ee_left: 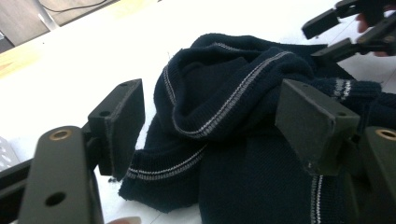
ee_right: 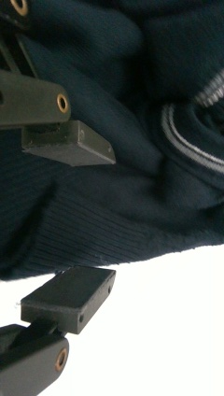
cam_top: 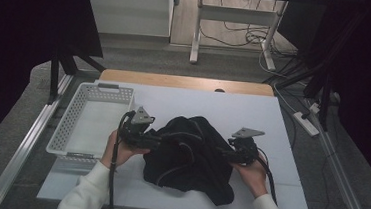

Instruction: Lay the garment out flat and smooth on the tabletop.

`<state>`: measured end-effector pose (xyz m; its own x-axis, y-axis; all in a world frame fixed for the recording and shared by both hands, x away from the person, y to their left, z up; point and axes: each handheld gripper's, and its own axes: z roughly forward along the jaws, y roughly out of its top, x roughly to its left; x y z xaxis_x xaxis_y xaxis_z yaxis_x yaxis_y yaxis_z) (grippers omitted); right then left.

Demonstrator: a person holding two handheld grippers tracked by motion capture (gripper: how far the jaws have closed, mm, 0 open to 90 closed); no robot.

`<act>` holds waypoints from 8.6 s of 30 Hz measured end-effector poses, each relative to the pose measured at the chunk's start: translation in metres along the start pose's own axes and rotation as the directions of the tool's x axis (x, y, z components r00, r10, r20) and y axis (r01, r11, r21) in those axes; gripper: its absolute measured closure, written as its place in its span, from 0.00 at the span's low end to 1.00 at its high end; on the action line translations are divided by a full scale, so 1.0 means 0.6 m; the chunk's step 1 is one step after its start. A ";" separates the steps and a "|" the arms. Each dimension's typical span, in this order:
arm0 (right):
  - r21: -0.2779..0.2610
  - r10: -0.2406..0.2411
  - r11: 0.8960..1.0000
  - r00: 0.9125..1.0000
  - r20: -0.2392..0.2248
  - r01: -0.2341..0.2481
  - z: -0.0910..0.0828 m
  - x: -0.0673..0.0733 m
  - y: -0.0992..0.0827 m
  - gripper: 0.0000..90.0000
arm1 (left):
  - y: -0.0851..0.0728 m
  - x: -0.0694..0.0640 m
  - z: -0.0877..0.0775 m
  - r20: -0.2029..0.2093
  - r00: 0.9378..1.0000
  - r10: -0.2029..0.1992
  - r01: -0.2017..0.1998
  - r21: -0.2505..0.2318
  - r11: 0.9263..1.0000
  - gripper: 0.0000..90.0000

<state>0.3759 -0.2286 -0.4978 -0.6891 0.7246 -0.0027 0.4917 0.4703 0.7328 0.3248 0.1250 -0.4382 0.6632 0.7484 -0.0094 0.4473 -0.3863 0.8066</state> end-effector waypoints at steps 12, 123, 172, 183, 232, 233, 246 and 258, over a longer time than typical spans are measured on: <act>0.078 -0.008 0.997 1.000 0.025 0.006 0.038 -0.015 -0.003 0.48 | 0.000 -0.002 0.000 0.001 1.000 0.002 -0.002 -0.001 1.000 0.27; -0.177 -0.027 0.984 0.998 -0.050 0.018 -0.103 0.036 0.012 0.46 | 0.000 -0.141 0.101 0.224 0.972 0.066 -0.095 0.122 0.988 0.66; -0.228 -0.056 0.973 0.996 -0.074 0.038 -0.107 0.027 0.051 0.89 | -0.011 -0.064 0.018 0.195 0.980 -0.024 0.030 -0.029 0.999 0.98; -0.319 -0.010 0.948 0.999 -0.048 -0.006 -0.148 0.004 0.052 0.90 | -0.002 -0.102 0.038 0.196 0.978 0.069 -0.061 -0.044 0.997 0.44; -0.013 0.066 0.998 0.987 -0.145 -0.069 -0.006 -0.019 0.016 0.53 | -0.001 -0.030 -0.010 0.141 0.987 0.081 -0.075 -0.050 0.996 0.81; 0.003 0.060 0.998 0.986 -0.156 -0.060 -0.001 -0.017 0.015 0.61 | -0.002 -0.030 -0.011 0.140 0.987 0.080 -0.074 -0.048 0.996 0.81; -0.185 0.036 0.982 0.998 -0.059 -0.047 -0.068 -0.022 0.039 0.87 | -0.004 -0.018 -0.028 0.111 0.991 0.070 -0.063 -0.071 0.996 0.81; -0.351 0.042 0.936 0.999 0.021 -0.032 -0.143 -0.030 0.079 0.87 | 0.029 0.007 -0.032 0.059 0.997 0.055 -0.050 -0.088 0.995 0.81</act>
<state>0.3659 -0.2628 -0.4045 -0.6564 0.7543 0.0136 0.2951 0.2402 0.9248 0.3239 0.1317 -0.4133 0.7210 0.6929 0.0007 0.3588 -0.3742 0.8551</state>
